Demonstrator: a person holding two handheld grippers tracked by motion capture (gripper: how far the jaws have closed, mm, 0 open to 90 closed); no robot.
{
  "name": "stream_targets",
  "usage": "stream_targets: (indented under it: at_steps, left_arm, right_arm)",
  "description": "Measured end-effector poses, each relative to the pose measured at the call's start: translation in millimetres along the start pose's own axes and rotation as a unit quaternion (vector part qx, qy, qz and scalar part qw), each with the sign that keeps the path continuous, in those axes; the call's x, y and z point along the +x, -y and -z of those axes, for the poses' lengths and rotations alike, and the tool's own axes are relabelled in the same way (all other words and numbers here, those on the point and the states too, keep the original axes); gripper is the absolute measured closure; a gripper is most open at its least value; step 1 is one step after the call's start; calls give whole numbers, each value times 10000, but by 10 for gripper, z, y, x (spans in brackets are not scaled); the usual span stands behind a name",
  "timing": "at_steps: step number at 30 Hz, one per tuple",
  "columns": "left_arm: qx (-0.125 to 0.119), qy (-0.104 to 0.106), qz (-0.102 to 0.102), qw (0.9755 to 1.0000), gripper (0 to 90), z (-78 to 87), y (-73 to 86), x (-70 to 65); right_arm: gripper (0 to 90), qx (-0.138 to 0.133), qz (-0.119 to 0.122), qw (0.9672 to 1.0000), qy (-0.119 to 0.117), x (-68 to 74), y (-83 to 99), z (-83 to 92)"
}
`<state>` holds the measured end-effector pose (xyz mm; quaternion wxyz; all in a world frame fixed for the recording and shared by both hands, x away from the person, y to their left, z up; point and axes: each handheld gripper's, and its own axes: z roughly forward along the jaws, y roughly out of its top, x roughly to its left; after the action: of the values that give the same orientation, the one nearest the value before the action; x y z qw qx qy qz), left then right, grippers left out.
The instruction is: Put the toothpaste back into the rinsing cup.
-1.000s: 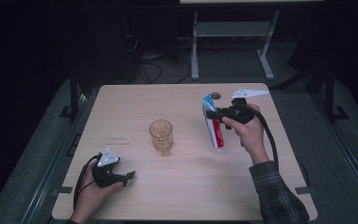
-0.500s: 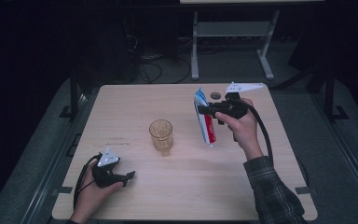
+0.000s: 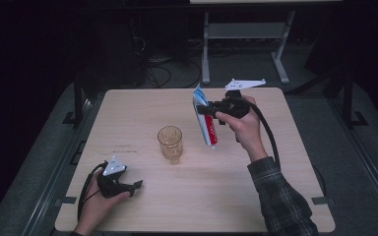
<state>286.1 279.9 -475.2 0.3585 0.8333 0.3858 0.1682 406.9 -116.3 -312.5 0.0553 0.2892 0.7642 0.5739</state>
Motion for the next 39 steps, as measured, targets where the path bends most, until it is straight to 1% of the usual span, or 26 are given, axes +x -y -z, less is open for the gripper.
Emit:
stream_targets:
  at_steps: [3,5,10,18,20,25,29,39]
  left_arm:
    - [1,0,-1,10000,135,0,0,0]
    - [0,0,0,10000,136,0,0,0]
    - [3,-5,-5,10000,136,0,0,1]
    - [4,-3,-7,10000,136,0,0,1]
    - [9,-2,-8,10000,136,1,0,1]
    - [6,-7,-9,10000,136,1,0,1]
    - [-2,-7,0,10000,136,-1,0,0]
    - [20,-4,-17,10000,135,2,0,2]
  right_arm:
    - [724,12,58,10000,-33,29,-51,-66]
    - [724,-1,44,10000,-83,51,-89,-115]
    - [724,21,106,9999,-101,86,-153,-181]
    - [723,-11,198,9996,-179,143,-287,-322]
    - [723,-65,206,9995,-213,159,-315,-356]
    - [722,-43,268,9993,-249,210,-387,-461]
    - [722,-64,284,9991,-314,245,-423,-548]
    - [721,-46,342,9988,-354,284,-484,-720]
